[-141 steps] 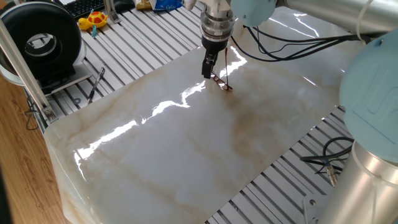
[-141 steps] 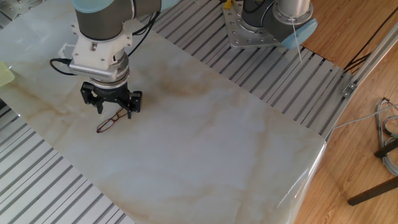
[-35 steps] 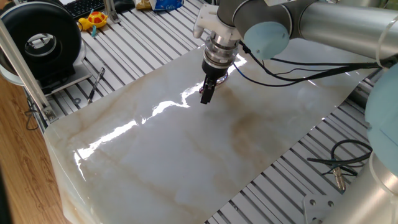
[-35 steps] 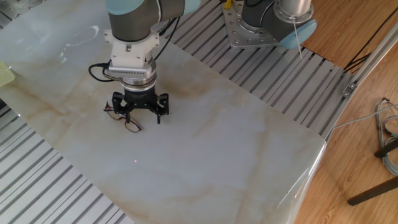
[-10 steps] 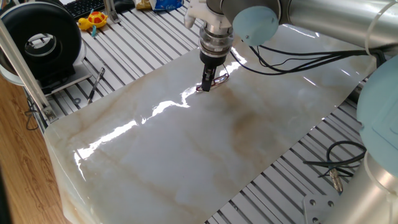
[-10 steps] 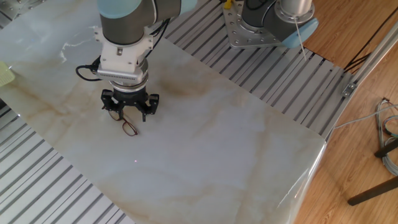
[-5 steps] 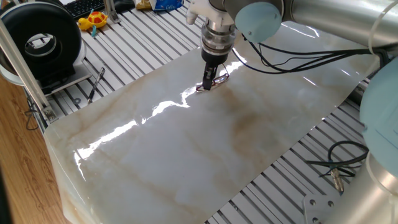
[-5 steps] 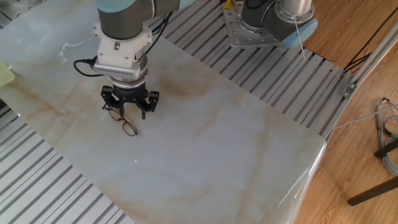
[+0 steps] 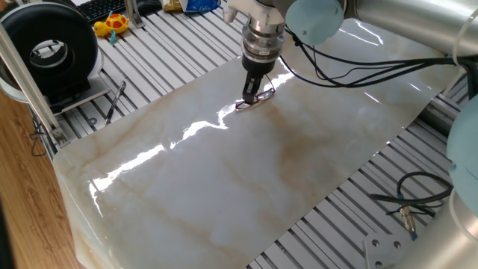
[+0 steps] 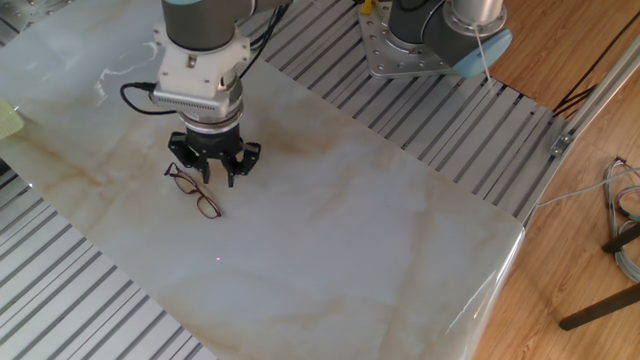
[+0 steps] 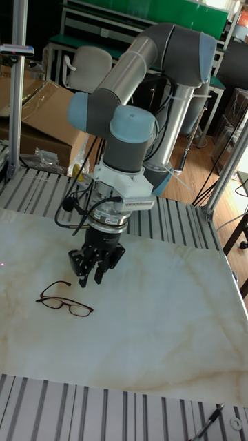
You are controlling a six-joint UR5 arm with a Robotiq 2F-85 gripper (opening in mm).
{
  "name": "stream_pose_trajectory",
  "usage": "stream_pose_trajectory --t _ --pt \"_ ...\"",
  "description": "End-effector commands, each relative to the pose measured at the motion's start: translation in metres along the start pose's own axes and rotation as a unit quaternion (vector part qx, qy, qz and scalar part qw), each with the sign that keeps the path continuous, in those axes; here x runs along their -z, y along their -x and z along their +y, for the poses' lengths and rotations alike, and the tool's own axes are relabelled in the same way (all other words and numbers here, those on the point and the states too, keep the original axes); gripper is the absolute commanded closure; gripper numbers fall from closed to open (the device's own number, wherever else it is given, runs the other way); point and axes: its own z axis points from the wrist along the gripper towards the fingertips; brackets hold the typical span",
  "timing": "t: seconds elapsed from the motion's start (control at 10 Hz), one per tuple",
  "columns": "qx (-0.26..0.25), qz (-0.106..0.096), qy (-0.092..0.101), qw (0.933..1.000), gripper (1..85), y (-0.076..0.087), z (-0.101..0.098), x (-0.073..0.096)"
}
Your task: Unfold the leg of the glasses (with one hand)
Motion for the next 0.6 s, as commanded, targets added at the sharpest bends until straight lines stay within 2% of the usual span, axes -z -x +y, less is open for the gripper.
stream_pose_trajectory --t 0.0,0.1,0.3,0.5 --pt "-0.017 0.002 -0.001 0.9998 84.3 -0.001 0.000 0.005" --pt "-0.002 0.003 -0.004 1.0000 84.3 0.001 -0.001 0.002" --pt "0.083 0.025 -0.036 0.9956 84.3 -0.001 -0.017 -0.005" --pt "0.108 0.039 -0.060 0.9915 84.3 0.011 -0.023 -0.004"
